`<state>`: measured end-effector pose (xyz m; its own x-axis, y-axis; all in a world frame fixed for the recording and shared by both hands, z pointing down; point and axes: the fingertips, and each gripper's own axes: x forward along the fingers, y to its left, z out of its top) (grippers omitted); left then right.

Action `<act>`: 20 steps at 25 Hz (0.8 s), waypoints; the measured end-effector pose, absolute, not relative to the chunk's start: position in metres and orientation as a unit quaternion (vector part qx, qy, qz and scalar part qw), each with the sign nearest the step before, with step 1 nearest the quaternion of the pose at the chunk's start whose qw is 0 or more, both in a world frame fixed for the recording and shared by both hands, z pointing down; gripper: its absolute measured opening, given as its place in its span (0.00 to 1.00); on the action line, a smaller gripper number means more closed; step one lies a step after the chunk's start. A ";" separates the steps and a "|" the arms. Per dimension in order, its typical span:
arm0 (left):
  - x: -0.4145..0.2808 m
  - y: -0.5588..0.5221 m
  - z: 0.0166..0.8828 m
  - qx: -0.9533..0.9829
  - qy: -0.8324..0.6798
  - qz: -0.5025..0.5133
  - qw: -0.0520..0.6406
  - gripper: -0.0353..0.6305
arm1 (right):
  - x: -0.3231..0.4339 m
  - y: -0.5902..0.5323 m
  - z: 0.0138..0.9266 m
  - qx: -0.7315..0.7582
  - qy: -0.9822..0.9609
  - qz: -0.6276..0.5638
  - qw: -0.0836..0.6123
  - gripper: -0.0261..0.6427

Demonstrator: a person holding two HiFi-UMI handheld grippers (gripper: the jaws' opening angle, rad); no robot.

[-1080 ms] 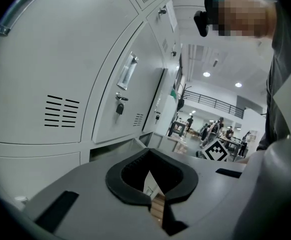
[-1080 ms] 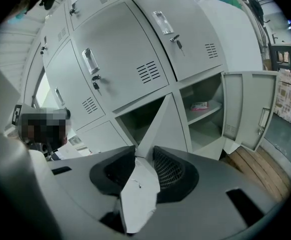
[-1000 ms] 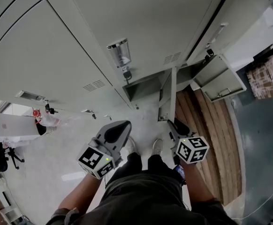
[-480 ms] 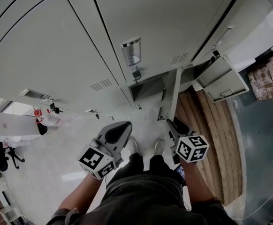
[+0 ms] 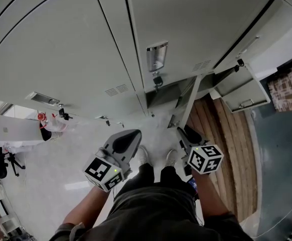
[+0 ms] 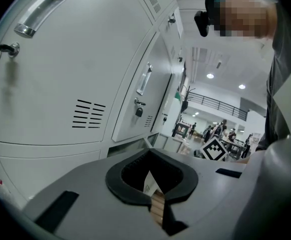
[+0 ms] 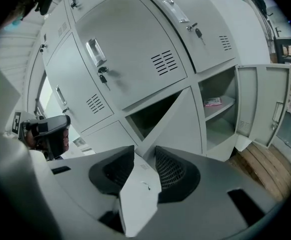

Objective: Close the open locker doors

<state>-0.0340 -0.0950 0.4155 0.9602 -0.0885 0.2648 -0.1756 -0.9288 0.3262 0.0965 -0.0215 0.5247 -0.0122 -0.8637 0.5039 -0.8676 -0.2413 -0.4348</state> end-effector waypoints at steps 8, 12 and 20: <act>-0.040 -0.109 0.417 0.973 -0.075 0.123 0.179 0.06 | 0.086 -0.041 0.524 0.692 -0.628 0.357 0.002 0.21; -0.041 -0.115 0.418 0.973 -0.079 0.123 0.181 0.06 | 0.082 -0.051 0.524 0.685 -0.635 0.357 0.003 0.21; -0.044 -0.126 0.416 0.972 -0.089 0.122 0.180 0.06 | 0.076 -0.068 0.524 0.674 -0.645 0.360 0.003 0.21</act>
